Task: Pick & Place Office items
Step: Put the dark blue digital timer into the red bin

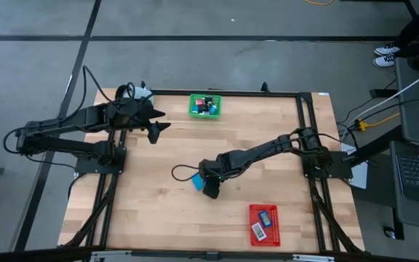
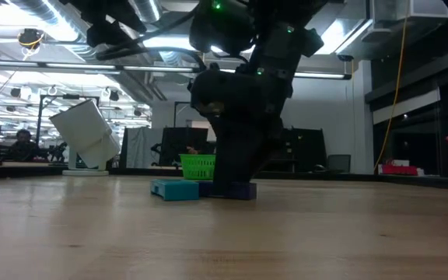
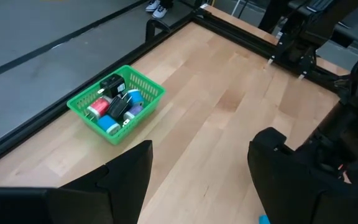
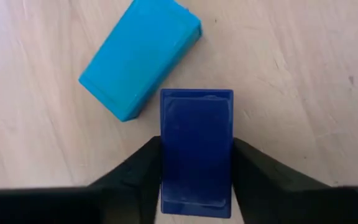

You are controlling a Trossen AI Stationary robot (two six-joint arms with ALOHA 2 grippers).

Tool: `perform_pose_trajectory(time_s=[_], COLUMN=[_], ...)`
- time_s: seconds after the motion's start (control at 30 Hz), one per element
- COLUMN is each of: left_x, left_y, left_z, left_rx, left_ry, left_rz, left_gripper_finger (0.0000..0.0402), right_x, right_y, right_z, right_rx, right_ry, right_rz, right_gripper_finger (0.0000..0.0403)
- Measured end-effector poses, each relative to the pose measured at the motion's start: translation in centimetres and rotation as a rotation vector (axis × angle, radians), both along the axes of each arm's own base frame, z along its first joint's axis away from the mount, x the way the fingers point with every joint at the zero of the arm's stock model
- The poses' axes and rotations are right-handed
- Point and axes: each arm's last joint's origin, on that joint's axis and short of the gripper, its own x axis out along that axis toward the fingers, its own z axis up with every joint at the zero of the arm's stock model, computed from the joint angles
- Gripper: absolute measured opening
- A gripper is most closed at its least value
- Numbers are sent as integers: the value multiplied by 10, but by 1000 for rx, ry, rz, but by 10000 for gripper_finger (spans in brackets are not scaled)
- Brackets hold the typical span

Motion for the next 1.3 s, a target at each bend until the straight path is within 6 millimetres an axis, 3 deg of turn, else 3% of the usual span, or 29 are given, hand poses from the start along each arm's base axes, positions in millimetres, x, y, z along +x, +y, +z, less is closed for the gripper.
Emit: perform_pose_trajectory(time_s=[0.07, 0.27, 0.43, 0.5, 0.63, 0.9, 1.07, 1.3], left_x=[0, 0, 0, 0, 0, 0, 0, 0], left_y=[0, 0, 0, 0, 0, 0, 0, 0], left_z=[0, 0, 0, 0, 0, 0, 1, 1], left_rx=[-3, 2, 3, 3, 3, 16, 18, 18], left_ry=[-1, 1, 1, 1, 1, 7, 3, 0], left_rz=[2, -1, -1, -2, -3, -12, -13, -13], left_gripper_finger=[258, 258, 258, 258, 258, 258, 258, 258], right_x=[0, 2, 3, 3, 4, -25, -55, -102], right_y=[-3, -13, -22, -27, -29, 7, 49, 112], right_z=[0, 0, 13, 25, 69, 132, 138, 124], right_rx=[0, 54, 133, 173, 303, 354, 352, 329], right_ry=[1, 10, -29, -68, -220, -319, -182, 86], right_rz=[-7, -50, -76, -83, -32, 74, 91, 86], right_gripper_finger=[148, 149, 149, 149, 149, 149, 149, 149])
